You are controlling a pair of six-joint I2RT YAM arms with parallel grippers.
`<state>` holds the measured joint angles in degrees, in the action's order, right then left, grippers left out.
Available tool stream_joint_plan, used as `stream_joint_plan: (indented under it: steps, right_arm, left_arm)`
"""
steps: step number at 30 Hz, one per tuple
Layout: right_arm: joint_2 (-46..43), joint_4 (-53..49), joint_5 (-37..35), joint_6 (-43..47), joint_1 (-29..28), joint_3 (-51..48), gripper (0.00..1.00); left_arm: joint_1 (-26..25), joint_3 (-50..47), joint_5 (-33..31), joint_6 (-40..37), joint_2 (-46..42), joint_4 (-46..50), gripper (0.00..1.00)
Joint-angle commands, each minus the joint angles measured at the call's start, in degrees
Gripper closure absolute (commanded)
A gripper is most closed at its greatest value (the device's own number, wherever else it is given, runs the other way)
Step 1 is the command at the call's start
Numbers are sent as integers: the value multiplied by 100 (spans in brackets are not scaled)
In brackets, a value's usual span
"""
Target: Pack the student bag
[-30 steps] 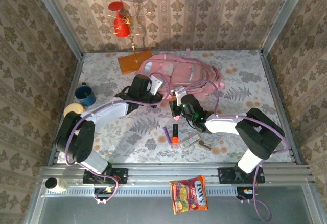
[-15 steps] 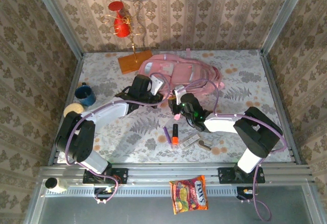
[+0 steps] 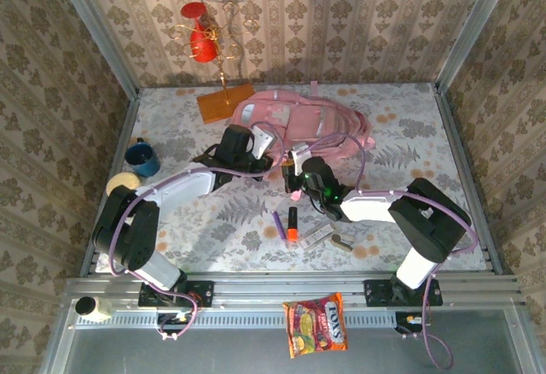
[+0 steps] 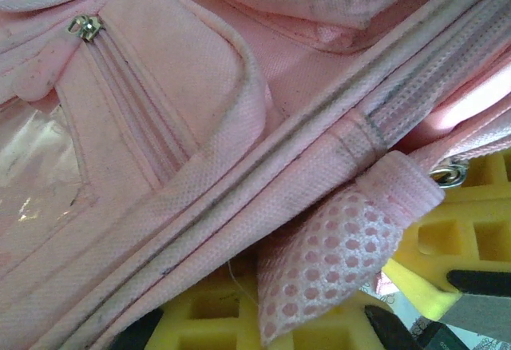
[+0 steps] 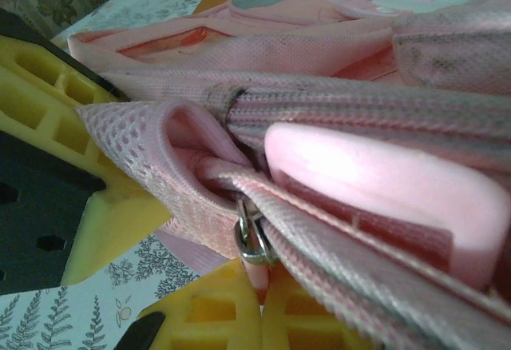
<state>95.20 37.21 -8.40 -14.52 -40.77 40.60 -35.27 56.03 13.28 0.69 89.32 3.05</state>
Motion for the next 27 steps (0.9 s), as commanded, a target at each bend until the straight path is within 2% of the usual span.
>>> stream_joint_plan:
  steps: [1, 6, 10, 13, 17, 19, 20, 23, 25, 27]
  right_arm:
    - [-361, 255, -468, -469, 87, -324, 100]
    - [-800, 72, -242, -1143, 132, -772, 100]
    - [-1131, -112, 316, -1610, 366, -939, 100]
    - [-1214, -241, 792, -1604, 451, -890, 100]
    - [-862, -99, 2031, -1852, 658, -659, 100]
    - [-737, 125, 2153, -1985, 658, -685, 100]
    - [-722, 73, 2052, -1924, 631, -685, 100]
    - [-841, -395, 1180, -1317, 318, -646, 79]
    - [-946, -647, 512, -879, 36, -591, 69]
    - [-966, -772, -30, -566, -172, -548, 66]
  left_arm:
    - [50, 119, -178, 48, -65, -93, 100]
    - [64, 113, -419, -32, -3, -67, 100]
    - [68, 96, -471, -48, 18, -102, 100]
    - [57, 78, -315, -34, 23, -182, 100]
    - [3, -29, 136, 57, -46, -470, 100]
    - [-24, -28, 334, 168, -72, -530, 100]
    - [-39, 10, 407, 237, -90, -479, 100]
    - [-68, 260, 526, 459, -116, -80, 100]
    - [-85, 385, 565, 557, -158, 174, 100]
    - [-103, 434, 596, 614, -221, 281, 100]
